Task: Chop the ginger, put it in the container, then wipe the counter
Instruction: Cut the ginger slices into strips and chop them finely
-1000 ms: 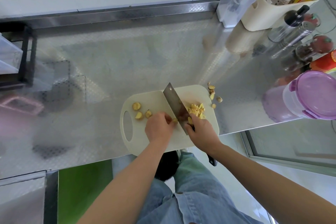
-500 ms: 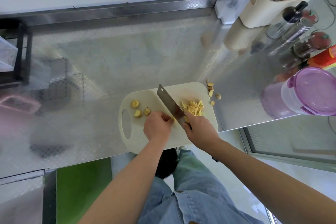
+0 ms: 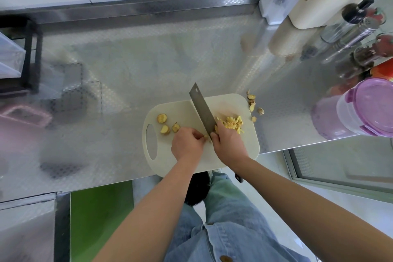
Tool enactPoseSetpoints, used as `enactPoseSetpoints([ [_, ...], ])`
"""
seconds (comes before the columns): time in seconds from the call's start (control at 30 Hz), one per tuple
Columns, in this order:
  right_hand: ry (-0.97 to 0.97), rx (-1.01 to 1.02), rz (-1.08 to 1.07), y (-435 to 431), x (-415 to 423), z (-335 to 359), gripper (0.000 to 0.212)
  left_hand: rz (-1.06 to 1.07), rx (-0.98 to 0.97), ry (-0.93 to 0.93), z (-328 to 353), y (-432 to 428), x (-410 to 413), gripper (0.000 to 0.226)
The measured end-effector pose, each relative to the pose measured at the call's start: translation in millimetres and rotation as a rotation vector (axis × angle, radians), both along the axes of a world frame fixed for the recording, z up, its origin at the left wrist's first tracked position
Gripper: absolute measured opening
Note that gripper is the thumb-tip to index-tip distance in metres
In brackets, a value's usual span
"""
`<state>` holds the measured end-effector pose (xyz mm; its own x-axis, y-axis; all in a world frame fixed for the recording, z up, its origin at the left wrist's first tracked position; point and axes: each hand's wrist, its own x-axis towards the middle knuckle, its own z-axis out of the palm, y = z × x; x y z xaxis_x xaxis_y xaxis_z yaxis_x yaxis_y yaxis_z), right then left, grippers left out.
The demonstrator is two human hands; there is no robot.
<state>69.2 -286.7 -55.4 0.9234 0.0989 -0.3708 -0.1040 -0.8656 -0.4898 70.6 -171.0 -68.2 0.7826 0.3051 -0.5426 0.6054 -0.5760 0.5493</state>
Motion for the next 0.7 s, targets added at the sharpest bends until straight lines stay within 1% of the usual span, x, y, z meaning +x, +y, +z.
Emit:
enactPoseSetpoints([
  [0.17, -0.046, -0.011, 0.063, -12.9, -6.3, 5.2, 0.02, 0.015, -0.005, 0.004, 1.7, -0.5, 0.2, 0.006],
  [0.3, -0.01, -0.055, 0.102, -14.0, -12.2, 6.7, 0.017, 0.039, 0.0, 0.001, 3.9, -1.9, -0.2, 0.005],
  [0.7, 0.032, -0.069, 0.052, -3.0, -13.3, -2.3, 0.015, 0.03, -0.012, -0.013, 6.1, -3.3, -1.1, 0.008],
])
